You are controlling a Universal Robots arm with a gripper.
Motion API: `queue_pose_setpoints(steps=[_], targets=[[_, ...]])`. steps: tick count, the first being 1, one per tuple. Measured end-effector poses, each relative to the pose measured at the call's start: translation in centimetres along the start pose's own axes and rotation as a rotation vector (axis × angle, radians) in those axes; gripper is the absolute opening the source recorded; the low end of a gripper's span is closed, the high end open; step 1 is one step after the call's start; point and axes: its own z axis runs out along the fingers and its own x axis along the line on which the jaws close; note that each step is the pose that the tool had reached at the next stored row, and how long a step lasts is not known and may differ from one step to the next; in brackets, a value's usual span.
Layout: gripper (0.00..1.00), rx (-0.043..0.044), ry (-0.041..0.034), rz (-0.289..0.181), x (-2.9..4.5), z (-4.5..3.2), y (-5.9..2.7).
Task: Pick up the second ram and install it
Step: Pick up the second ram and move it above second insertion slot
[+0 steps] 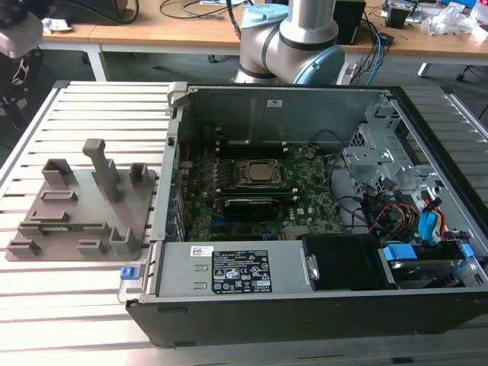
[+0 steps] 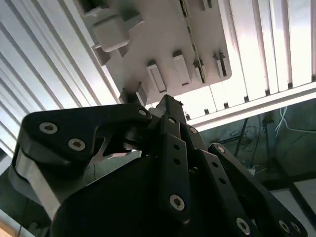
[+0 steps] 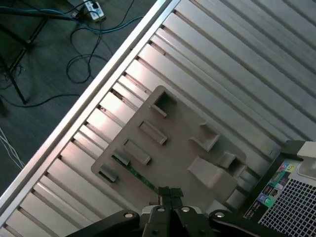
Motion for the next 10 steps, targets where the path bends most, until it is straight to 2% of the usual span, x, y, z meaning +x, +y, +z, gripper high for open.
queue_pose_setpoints(steps=[3, 8, 9, 10], targets=[[0.11, -0.0016, 0.0031, -0.067, 0.00, 0.00, 0.00], [0.11, -0.0049, 0.0134, -0.270, -0.01, 0.00, -0.01], [0.11, -0.0002, 0.0205, -0.293, -0.01, -0.01, -0.01], [0.11, 0.0081, 0.0310, -0.316, 0.00, -0.01, -0.01]])
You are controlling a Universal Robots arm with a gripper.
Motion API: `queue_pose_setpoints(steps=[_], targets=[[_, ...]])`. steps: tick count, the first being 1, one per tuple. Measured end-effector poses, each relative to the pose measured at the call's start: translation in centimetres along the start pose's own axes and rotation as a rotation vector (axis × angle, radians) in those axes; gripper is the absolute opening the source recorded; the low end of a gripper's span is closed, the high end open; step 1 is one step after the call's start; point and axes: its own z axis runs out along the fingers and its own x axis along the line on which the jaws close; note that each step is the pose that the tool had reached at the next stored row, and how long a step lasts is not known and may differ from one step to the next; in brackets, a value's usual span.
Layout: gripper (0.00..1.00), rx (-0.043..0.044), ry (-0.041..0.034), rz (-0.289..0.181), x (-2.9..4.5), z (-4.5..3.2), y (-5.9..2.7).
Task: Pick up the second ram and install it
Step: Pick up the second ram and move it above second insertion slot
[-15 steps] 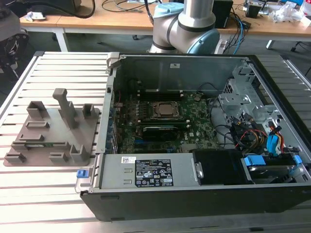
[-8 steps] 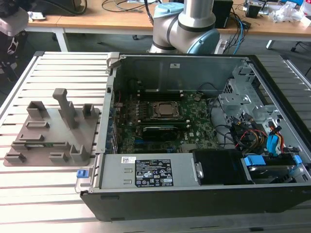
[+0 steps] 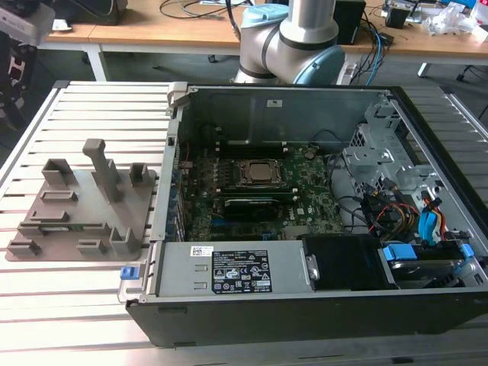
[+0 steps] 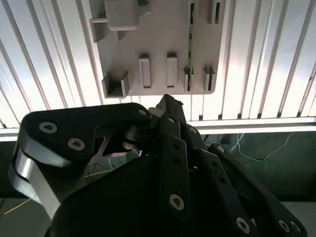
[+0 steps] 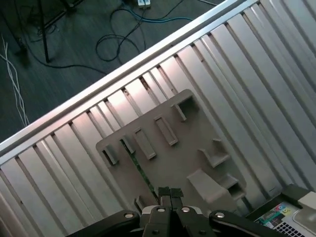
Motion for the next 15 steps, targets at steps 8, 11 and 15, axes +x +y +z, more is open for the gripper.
queue_pose_setpoints(steps=[8, 11, 15], targets=[[0.11, 0.0098, 0.0214, -0.235, 0.00, 0.00, 0.01], [0.11, 0.0103, 0.0244, -0.335, 0.00, 0.00, 0.01], [0.11, 0.0103, 0.0246, -0.342, 0.00, 0.00, 0.01]])
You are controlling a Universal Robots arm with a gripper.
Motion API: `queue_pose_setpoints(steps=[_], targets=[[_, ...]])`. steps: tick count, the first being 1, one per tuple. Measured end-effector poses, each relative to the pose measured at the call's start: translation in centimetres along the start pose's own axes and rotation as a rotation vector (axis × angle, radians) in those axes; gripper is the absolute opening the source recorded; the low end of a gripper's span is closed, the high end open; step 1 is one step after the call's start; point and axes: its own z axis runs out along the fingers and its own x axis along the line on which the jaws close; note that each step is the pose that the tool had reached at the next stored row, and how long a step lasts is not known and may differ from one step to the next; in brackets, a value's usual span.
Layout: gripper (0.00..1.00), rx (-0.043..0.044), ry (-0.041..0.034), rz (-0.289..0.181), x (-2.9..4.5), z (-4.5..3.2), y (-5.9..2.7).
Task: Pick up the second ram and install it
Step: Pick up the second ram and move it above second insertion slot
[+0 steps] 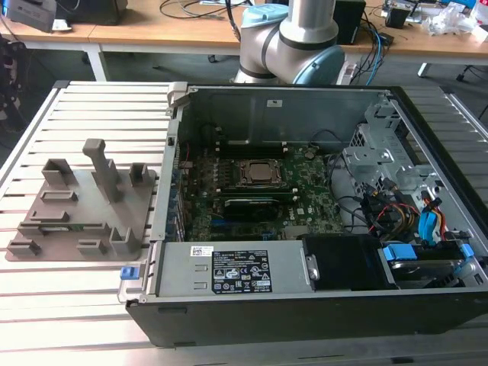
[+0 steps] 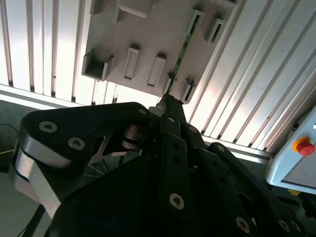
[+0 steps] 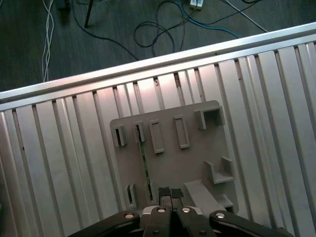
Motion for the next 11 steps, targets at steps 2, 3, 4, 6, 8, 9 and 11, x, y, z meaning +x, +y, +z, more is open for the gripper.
queue_pose_setpoints(steps=[2, 3, 4, 6, 8, 9, 11], targets=[[0.17, 0.0000, 0.0001, 0.000, 0.00, 0.00, 0.00], [0.24, 0.0000, 0.0000, -0.001, 0.00, 0.00, 0.00], [0.29, 0.0000, 0.0000, -0.001, 0.00, 0.00, 0.00], [0.36, 0.0000, 0.0001, -0.001, 0.00, 0.00, 0.00], [0.36, -0.0001, 0.0001, -0.001, 0.00, 0.00, 0.00], [0.36, 0.0001, 0.0000, -0.002, -0.01, 0.10, -0.01], [0.36, 0.0001, 0.0008, -0.001, 0.00, 0.34, -0.01]])
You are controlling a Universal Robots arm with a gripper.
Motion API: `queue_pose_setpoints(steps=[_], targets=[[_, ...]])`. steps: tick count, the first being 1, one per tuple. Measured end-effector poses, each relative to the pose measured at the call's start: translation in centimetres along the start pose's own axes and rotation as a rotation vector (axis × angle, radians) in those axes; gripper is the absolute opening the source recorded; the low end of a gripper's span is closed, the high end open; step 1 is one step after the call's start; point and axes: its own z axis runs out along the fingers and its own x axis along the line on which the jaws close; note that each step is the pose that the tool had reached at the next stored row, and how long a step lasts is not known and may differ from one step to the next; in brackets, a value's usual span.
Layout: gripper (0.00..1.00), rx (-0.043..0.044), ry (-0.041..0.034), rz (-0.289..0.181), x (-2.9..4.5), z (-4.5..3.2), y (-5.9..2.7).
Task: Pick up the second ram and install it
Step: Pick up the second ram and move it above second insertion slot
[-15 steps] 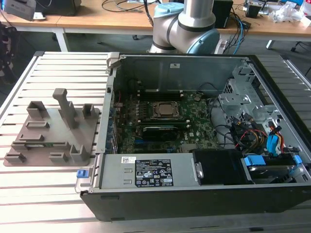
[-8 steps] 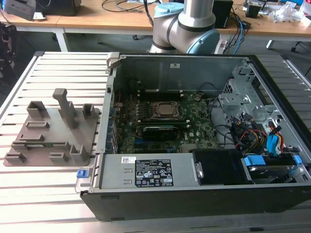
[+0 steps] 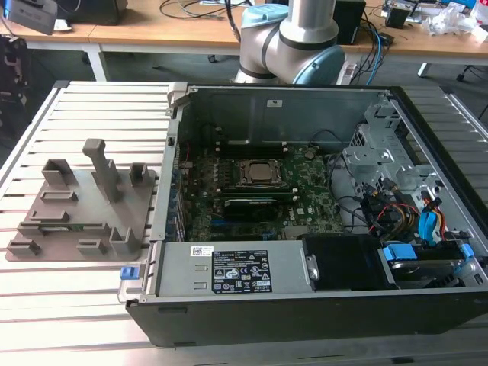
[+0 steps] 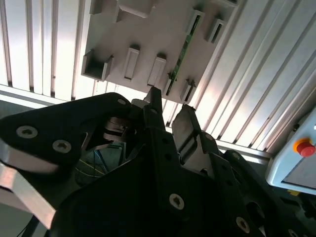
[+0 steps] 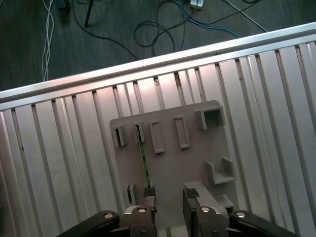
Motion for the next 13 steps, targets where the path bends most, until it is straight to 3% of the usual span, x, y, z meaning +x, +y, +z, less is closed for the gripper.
queue_pose_setpoints(steps=[13], targets=[[0.36, 0.0002, 0.0002, 0.000, -0.02, 1.75, -0.03]])
